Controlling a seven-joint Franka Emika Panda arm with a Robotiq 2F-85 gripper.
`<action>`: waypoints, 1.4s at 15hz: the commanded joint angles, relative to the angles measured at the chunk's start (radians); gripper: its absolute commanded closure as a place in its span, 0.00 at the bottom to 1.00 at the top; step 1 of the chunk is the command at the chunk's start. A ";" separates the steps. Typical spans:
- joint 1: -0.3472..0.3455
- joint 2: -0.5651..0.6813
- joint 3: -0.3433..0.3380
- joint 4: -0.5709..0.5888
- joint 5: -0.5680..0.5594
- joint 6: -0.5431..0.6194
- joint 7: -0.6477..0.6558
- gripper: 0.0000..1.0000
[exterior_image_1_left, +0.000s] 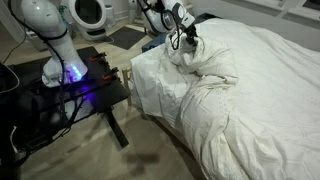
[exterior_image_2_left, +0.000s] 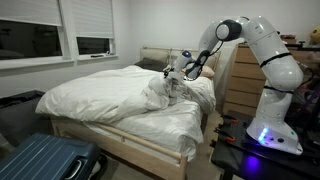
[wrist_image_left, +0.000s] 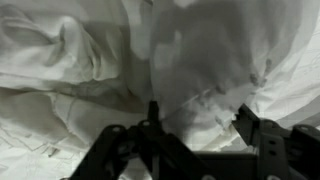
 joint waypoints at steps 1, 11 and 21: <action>0.062 -0.019 -0.080 -0.019 -0.003 0.051 0.031 0.56; 0.007 -0.306 0.063 -0.400 -0.134 0.069 -0.041 0.99; -0.229 -0.504 0.476 -0.787 -0.386 0.116 -0.057 0.99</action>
